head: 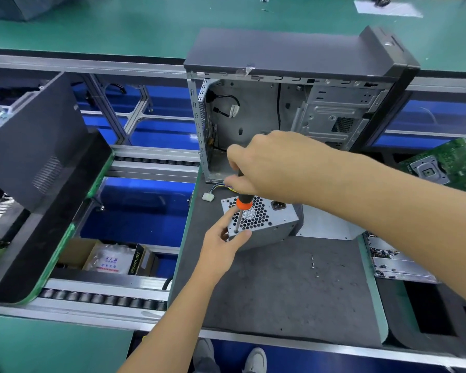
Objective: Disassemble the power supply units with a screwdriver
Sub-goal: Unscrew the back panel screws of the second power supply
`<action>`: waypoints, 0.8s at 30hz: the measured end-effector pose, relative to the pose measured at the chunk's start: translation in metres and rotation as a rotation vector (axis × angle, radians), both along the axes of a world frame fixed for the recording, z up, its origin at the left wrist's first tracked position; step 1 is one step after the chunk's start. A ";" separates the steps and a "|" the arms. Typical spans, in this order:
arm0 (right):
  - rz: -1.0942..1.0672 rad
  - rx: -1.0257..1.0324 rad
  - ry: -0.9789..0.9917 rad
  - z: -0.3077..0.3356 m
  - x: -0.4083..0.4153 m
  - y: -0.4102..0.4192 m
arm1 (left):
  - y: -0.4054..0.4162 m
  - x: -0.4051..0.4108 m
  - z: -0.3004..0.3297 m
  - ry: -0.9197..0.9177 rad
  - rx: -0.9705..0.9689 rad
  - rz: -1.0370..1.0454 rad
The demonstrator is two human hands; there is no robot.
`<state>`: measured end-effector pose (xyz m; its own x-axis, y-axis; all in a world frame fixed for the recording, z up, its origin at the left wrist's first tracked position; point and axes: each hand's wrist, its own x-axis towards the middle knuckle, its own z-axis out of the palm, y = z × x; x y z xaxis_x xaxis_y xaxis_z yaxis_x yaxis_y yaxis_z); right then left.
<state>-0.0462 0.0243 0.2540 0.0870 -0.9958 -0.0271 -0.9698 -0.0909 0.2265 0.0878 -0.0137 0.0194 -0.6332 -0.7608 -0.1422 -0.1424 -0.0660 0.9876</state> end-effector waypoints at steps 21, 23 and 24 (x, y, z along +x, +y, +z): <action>0.036 -0.021 0.025 0.002 0.012 0.000 | 0.002 -0.004 0.000 -0.029 0.001 0.073; 0.091 0.030 -0.072 0.000 0.013 -0.001 | 0.002 -0.004 0.001 -0.036 -0.014 0.070; 0.089 0.066 -0.129 0.000 0.012 -0.002 | 0.002 -0.003 0.002 -0.038 -0.015 0.067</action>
<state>-0.0341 0.0225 0.2536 0.1813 -0.9806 -0.0750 -0.9779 -0.1879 0.0915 0.0844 -0.0118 0.0209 -0.5749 -0.8037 -0.1533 -0.1755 -0.0619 0.9825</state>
